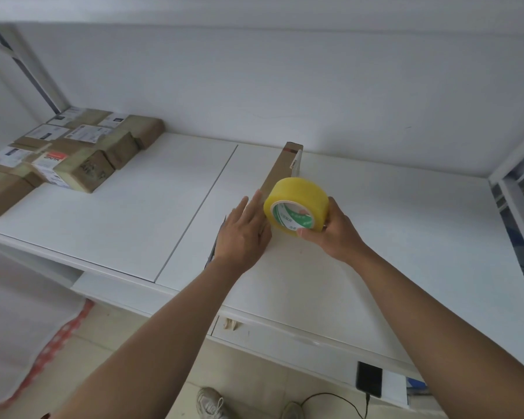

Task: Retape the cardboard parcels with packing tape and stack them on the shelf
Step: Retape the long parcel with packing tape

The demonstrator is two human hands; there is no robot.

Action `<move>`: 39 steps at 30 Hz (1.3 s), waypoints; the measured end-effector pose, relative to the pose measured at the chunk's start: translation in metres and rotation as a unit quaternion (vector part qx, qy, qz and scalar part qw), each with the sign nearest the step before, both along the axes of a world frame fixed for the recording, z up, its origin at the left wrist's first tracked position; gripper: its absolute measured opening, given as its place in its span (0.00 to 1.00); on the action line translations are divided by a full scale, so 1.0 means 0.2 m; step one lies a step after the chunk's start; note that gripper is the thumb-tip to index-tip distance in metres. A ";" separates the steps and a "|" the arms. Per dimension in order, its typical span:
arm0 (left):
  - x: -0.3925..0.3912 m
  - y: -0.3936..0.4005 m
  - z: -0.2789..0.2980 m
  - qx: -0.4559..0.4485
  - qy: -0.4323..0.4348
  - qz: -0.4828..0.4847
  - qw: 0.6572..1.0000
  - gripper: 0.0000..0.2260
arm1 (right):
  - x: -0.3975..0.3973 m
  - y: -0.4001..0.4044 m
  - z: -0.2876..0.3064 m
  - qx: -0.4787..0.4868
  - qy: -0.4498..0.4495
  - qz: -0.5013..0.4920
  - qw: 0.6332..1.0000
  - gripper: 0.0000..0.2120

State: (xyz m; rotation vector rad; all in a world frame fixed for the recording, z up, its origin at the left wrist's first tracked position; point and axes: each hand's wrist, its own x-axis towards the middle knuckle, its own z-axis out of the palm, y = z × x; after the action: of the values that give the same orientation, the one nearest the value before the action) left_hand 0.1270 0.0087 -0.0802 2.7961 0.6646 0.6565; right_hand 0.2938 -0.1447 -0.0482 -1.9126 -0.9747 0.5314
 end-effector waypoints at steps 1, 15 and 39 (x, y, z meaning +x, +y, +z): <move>0.00 0.02 0.00 -0.001 0.014 -0.018 1.000 0.25 | 0.00 0.00 -0.01 0.001 0.004 0.000 1.000 0.27; 0.01 0.08 0.05 -0.127 -0.016 -0.034 0.991 0.28 | -0.03 0.06 0.05 0.037 0.035 0.062 0.997 0.34; -0.04 0.21 0.05 -0.271 0.007 -0.071 0.960 0.36 | -0.11 0.13 -0.06 0.015 0.018 0.011 1.000 0.29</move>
State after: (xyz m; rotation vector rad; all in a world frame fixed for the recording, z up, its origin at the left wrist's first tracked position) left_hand 0.1194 0.0511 -0.0701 2.3100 0.5377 0.3559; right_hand 0.2709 -0.1188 -0.0596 -1.8606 -0.9767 0.5587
